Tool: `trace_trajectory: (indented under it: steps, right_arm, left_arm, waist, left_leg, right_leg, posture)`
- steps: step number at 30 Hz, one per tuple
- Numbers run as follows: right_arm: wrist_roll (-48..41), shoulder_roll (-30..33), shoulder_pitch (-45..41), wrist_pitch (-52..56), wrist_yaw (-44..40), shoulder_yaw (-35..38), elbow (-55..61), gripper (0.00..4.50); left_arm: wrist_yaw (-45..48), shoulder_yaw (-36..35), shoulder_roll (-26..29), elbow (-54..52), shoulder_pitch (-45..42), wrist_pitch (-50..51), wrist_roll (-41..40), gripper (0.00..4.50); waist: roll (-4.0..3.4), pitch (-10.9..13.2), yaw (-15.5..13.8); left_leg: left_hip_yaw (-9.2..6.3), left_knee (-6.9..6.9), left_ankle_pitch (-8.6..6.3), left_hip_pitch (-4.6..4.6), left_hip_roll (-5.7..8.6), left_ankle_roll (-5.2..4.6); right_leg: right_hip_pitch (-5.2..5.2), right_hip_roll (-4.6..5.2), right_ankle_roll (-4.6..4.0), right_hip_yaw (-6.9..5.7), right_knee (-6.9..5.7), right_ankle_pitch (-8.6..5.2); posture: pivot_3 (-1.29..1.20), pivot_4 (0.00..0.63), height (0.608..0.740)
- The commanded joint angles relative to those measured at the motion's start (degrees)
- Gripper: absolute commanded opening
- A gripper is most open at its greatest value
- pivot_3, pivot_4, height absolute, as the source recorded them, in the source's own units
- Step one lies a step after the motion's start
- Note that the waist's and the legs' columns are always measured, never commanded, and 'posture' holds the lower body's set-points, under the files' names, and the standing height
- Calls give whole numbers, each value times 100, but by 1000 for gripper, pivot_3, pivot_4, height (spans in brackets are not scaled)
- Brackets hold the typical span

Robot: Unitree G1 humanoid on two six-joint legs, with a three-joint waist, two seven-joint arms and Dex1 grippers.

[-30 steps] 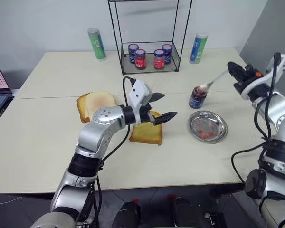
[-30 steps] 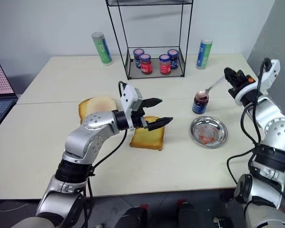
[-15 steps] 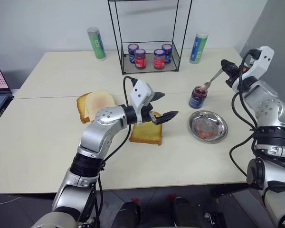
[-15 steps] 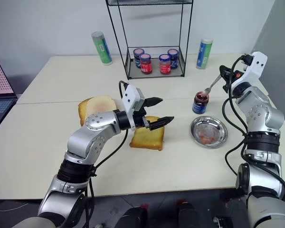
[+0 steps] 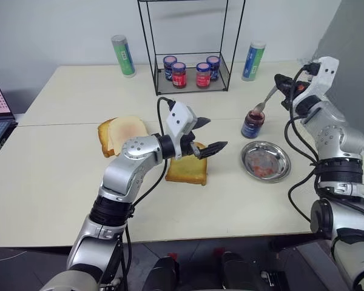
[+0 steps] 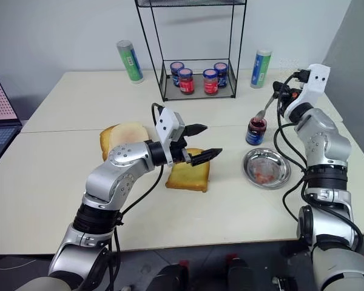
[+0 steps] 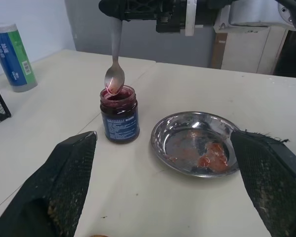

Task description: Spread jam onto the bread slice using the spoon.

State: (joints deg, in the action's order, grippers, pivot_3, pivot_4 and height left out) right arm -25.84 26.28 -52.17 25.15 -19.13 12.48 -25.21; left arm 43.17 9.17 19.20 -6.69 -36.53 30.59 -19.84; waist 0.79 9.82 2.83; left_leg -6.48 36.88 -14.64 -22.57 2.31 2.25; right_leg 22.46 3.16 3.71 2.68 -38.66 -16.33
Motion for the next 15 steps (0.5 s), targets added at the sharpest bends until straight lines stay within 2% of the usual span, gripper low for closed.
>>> trace_trajectory:
  steps: [1, 15]
  right_arm:
    - [343, 41, 25, -508, -226, -159, 275, 161]
    - [842, 110, 195, -885, -536, -256, 280, 161]
  left_arm:
    - [-19, -66, 35, -263, -31, -38, -20, 4500]
    - [-83, -103, 98, -414, 63, 52, -49, 4500]
  waist:
    - [0, 0, 1]
    - [0, 0, 0]
  left_leg:
    - [0, 0, 0, 0, 0, 0]
    - [-1, 0, 1, 0, 0, 2]
  right_leg:
    - [0, 0, 0, 0, 0, 0]
    - [1, 1, 0, 0, -1, 0]
  posture:
    - [0, 150, 740]
    - [0, 150, 740]
